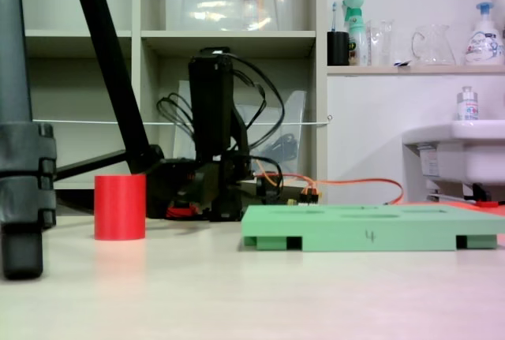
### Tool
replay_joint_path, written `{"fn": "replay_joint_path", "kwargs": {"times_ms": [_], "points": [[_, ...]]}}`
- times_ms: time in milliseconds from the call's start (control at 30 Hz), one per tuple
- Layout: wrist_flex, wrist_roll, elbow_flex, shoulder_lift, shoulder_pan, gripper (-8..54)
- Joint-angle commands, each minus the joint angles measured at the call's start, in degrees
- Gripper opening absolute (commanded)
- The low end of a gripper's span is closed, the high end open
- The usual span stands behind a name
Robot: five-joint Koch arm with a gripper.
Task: Put the cylinder block into the corresponding hole
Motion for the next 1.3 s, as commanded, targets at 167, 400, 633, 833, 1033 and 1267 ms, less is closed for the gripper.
{"fn": "replay_joint_path", "kwargs": {"times_ms": [167, 400, 633, 833, 1033, 1267], "points": [[-8.61, 1.14, -6.68, -4.92, 3.78, 50.2], [-8.35, 1.41, -16.61, -11.95, 5.36, 50.1], [-7.29, 1.58, -22.85, -16.79, 6.15, 50.0], [-5.89, 1.67, -26.46, -18.54, 6.77, 49.9], [-5.71, 1.67, -26.1, -17.31, 6.24, 29.9], [-6.15, 1.67, -25.84, -17.05, 3.25, 31.6]]}}
